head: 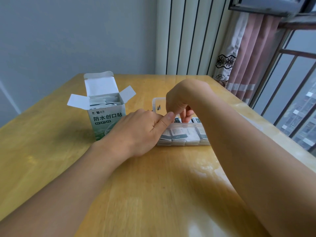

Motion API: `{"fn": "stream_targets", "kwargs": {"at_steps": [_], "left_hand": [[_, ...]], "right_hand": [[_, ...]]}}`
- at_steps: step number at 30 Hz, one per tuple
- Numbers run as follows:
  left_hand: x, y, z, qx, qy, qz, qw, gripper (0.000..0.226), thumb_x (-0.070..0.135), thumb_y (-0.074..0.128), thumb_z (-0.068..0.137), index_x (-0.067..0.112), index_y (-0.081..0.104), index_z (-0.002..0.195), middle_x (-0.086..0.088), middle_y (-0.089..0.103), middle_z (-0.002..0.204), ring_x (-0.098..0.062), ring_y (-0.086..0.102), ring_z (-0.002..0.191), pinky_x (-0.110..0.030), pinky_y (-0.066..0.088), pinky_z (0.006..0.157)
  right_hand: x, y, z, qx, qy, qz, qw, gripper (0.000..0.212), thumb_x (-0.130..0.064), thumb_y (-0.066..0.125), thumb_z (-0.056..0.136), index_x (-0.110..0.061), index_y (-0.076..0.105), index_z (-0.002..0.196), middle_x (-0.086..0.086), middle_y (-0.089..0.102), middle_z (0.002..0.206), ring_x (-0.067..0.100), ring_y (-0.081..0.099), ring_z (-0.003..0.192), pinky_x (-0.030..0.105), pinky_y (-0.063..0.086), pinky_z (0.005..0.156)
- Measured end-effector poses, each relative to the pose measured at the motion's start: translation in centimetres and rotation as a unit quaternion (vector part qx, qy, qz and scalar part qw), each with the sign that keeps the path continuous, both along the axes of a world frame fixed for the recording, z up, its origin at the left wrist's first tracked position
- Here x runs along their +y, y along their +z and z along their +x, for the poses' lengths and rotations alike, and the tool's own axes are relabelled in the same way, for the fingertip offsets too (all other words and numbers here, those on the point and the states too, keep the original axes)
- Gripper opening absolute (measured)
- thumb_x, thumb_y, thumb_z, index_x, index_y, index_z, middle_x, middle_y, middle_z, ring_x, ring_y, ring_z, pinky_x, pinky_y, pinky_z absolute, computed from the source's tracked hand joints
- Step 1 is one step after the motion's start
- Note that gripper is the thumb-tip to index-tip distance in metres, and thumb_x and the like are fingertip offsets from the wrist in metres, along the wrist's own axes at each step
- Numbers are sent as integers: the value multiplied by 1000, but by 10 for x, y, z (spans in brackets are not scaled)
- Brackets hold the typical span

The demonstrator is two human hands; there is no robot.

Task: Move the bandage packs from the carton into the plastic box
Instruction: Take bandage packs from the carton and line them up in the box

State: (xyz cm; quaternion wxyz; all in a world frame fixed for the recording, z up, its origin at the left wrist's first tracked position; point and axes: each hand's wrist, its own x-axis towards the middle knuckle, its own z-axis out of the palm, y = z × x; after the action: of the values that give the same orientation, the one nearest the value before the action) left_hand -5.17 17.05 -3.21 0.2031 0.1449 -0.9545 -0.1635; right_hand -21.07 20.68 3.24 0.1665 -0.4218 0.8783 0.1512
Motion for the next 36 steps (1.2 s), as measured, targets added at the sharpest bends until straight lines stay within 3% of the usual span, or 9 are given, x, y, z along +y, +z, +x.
{"fn": "stream_targets", "kwargs": {"at_steps": [5,11,15,20,24,28,30,32,36], "left_hand": [[0,1,-1,-7,5,-13,1000,89,77,1,82,18,67,72,0,62,61,-19,63,69,-36,53,70],[-1,1,-1,-10,9,-17,1000,93,79,0,81,17,69,75,-1,63,62,-20,64,70,-38,53,70],[0,1,-2,-13,9,-17,1000,92,77,2,83,15,69,74,-2,63,61,-21,64,69,-38,53,69],[0,2,-3,-17,10,-16,1000,93,77,3,83,13,70,75,-2,62,61,-22,64,69,-39,53,70],[-1,1,-3,-14,10,-15,1000,96,79,3,84,12,70,75,-3,63,61,-22,64,68,-39,54,69],[-3,-1,-4,-8,6,-13,1000,98,83,0,81,14,69,71,0,61,57,-20,64,65,-39,54,68],[-3,-2,-4,-3,4,-13,1000,99,84,-1,81,14,69,70,0,61,56,-20,64,65,-39,54,68],[-3,-2,-4,-2,4,-15,1000,99,83,-1,82,13,69,71,-1,61,57,-21,64,66,-38,53,67],[-2,-4,-3,16,3,-6,1000,96,80,2,86,15,70,74,0,61,56,-19,63,65,-35,53,66]], "right_hand": [[-2,0,-1,2,3,11,1000,42,-37,63,91,-14,66,127,0,73,62,19,53,72,31,49,74],[-3,-2,-4,-13,-6,1,1000,36,-35,64,92,-11,69,118,1,73,64,20,55,68,32,50,77],[-2,-3,-1,-3,-2,-1,1000,25,-33,60,95,-8,66,95,0,68,55,17,51,62,30,47,74],[-2,-1,1,4,1,-1,1000,24,-30,62,95,-6,66,91,0,67,51,17,53,62,31,48,74],[-4,-3,-1,0,-16,-8,1000,27,-31,62,94,-6,67,102,1,69,55,16,53,58,30,50,76],[-6,-5,-5,-8,-24,-12,1000,38,-34,64,93,-4,67,116,3,74,63,18,57,62,36,54,92],[-7,-5,-8,-18,-27,-15,999,40,-35,65,92,-6,67,119,5,76,68,16,57,57,33,54,87],[-7,-5,-11,-32,-33,-20,999,41,-37,67,91,-8,66,120,7,77,72,15,56,54,31,52,79],[-4,5,-14,-46,-22,-26,998,42,-44,73,85,-15,66,115,7,78,76,17,58,60,36,54,89]]}}
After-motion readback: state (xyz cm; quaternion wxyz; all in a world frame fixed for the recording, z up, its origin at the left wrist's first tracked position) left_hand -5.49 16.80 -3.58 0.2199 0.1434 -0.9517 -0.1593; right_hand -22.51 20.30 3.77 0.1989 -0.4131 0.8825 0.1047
